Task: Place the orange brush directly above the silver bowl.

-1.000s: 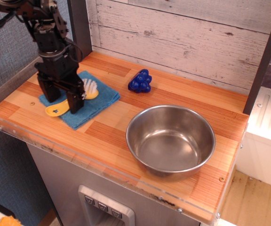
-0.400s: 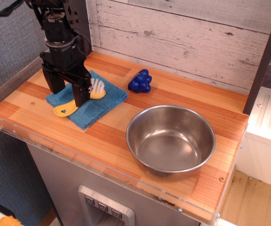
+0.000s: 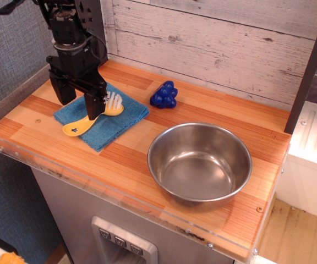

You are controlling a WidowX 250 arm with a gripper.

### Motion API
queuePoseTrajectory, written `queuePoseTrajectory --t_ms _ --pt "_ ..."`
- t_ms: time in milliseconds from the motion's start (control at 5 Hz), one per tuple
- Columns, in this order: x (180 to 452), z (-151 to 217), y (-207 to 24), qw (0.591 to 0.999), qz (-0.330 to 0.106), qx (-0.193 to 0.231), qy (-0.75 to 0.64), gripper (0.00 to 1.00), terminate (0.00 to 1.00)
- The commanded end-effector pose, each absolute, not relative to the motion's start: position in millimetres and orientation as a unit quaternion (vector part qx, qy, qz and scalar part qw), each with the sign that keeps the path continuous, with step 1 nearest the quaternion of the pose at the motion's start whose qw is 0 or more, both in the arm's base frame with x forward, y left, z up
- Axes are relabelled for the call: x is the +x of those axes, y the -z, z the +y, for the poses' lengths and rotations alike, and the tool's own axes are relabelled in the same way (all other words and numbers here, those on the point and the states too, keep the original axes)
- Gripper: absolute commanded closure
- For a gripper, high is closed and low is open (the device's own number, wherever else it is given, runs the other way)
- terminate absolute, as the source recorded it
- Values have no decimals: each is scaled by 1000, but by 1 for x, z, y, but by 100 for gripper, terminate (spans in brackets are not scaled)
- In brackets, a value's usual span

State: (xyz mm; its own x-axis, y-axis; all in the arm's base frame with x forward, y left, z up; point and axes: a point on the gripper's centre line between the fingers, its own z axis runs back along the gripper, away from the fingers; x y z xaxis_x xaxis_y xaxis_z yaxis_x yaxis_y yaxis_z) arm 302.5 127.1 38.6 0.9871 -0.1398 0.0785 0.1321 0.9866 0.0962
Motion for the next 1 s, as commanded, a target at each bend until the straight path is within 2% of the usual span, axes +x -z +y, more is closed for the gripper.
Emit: queuePoseTrajectory --t_ms 0,200,400,800 --pt "315 118 -36 994 -45 53 86 0 0" --pt "318 114 -35 993 -47 54 91 0 0" --pt "318 114 -35 993 -46 55 92 100 0" --pt "315 109 -29 993 -39 61 95 100 0"
